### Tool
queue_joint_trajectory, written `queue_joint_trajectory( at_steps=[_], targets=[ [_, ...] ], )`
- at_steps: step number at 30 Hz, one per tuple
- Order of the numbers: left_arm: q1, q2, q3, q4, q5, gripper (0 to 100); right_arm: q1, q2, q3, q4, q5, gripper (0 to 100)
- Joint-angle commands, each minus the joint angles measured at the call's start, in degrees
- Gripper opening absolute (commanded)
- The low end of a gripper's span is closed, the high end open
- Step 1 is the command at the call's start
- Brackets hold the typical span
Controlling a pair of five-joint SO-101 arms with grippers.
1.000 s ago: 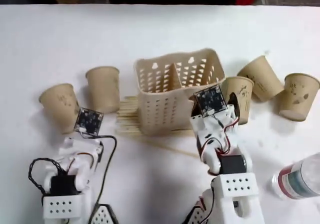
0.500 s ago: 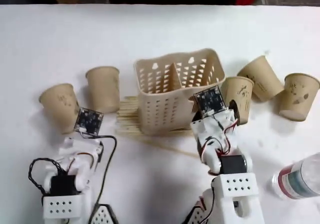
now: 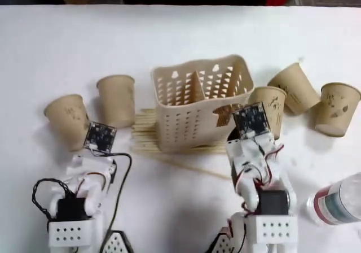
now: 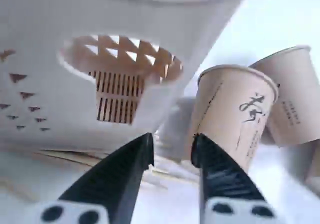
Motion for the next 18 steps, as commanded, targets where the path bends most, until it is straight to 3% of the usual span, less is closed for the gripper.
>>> queue_joint_trajectory(
  at_steps=[1, 6, 12, 18],
  targets=[
    [0.6, -0.4, 0.0, 0.2, 0.6, 14, 1.2, -8.0, -2.6, 4.8, 0.7, 11.1],
    [0.6, -0.4, 0.0, 0.2, 0.6, 14, 2.3, -16.0, -2.9, 13.6, 10.2, 6.5],
    [0.6, -0.4, 0.0, 0.2, 0.6, 14, 15.9, -18.1, -2.9, 18.1, 16.3, 4.8],
    [0.6, -0.4, 0.0, 0.2, 0.6, 14, 20.5, -18.1, -2.3, 21.5, 16.4, 4.9]
  ],
)
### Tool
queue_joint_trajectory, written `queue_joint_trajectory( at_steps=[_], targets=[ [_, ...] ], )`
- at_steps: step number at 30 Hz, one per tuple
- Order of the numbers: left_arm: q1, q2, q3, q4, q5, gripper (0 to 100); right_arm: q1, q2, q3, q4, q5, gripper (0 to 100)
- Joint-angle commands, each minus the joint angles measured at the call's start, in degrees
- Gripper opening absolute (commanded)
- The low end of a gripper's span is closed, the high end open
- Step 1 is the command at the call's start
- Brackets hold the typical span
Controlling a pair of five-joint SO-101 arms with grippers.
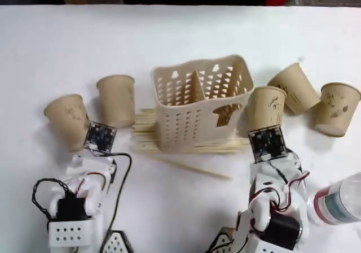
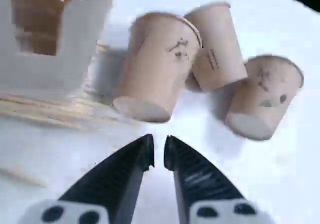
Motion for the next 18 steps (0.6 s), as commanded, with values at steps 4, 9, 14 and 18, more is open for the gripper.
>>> queue_joint_trajectory(
  at_steps=[4, 9, 14, 18],
  targets=[
    [0.7, -0.4, 0.0, 0.2, 0.6, 14, 1.2, 0.0, -2.1, 1.4, 1.1, 4.9],
    [0.7, -0.4, 0.0, 0.2, 0.6, 14, 1.3, -0.3, -0.6, 1.4, 1.1, 4.9],
    [0.7, -0.4, 0.0, 0.2, 0.6, 14, 1.1, -0.4, 5.5, -0.7, 0.7, 4.9],
    [0.7, -0.4, 0.0, 0.2, 0.6, 14, 1.0, -0.4, 11.2, -4.5, 0.7, 4.9]
  ],
)
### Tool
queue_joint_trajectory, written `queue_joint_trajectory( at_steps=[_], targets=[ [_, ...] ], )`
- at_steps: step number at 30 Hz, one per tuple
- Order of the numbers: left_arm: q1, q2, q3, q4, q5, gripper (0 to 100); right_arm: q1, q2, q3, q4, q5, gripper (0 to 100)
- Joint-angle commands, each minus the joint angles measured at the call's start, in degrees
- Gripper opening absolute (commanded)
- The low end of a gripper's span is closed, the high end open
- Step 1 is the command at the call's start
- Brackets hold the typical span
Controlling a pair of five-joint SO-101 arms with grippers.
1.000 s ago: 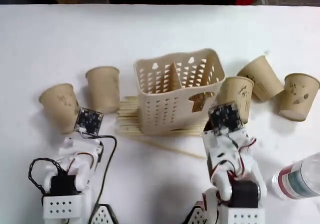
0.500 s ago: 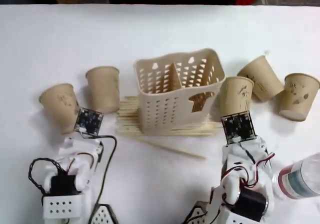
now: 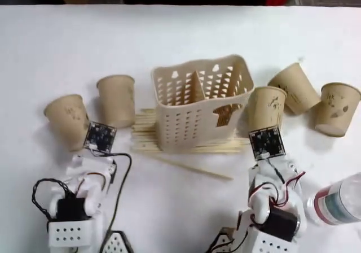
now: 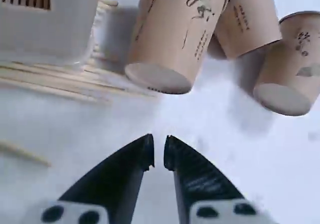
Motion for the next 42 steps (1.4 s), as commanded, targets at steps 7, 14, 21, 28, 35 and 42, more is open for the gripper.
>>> queue_joint_trajectory(
  at_steps=[7, 14, 21, 28, 35, 42],
  targets=[
    [0.7, -0.4, 0.0, 0.2, 0.6, 14, 0.3, -0.1, 13.0, -12.2, 0.8, 4.9],
    [0.7, -0.4, 0.0, 0.2, 0.6, 14, 0.1, -0.1, 13.0, -11.1, 0.7, 4.9],
    [0.7, -0.4, 0.0, 0.2, 0.6, 14, 0.1, -0.2, 13.0, -10.1, 0.8, 4.9],
    [0.7, -0.4, 0.0, 0.2, 0.6, 14, 0.1, 0.0, 13.0, -10.0, 0.8, 4.9],
    [2.0, -0.4, 0.0, 0.2, 0.7, 14, 0.3, 0.0, 13.0, -10.0, 0.8, 4.9],
    [7.1, -0.4, 0.0, 0.2, 0.7, 14, 0.2, 0.0, 13.0, -9.9, 0.7, 4.9]
  ],
)
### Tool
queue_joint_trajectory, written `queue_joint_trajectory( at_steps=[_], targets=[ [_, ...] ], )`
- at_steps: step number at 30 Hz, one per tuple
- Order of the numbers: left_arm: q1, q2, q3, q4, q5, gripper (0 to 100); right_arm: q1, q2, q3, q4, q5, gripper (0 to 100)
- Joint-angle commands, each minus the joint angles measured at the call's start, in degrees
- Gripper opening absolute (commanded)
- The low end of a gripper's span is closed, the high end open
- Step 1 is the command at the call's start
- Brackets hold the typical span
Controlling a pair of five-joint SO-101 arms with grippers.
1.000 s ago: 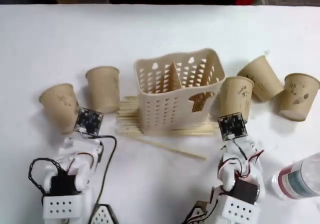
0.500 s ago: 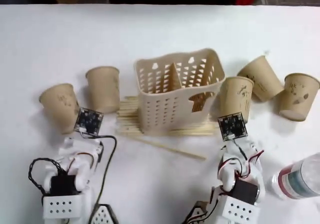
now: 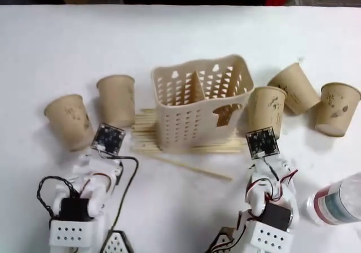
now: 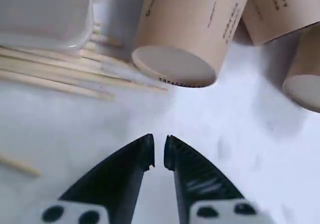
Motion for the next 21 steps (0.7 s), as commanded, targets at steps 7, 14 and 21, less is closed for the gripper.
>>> queue_joint_trajectory(
  at_steps=[7, 14, 21],
  targets=[
    [0.7, -0.4, 0.0, 2.0, 0.4, 14, 0.1, -0.5, 0.5, 0.4, 0.5, 4.9],
    [-13.8, -0.8, -0.2, -1.2, -22.8, 14, 0.1, -0.5, 0.5, 0.4, 0.5, 4.9],
    [-29.1, -5.8, -8.4, -2.9, -31.6, 14, 0.0, -0.5, 0.5, 0.4, 0.5, 4.9]
  ],
)
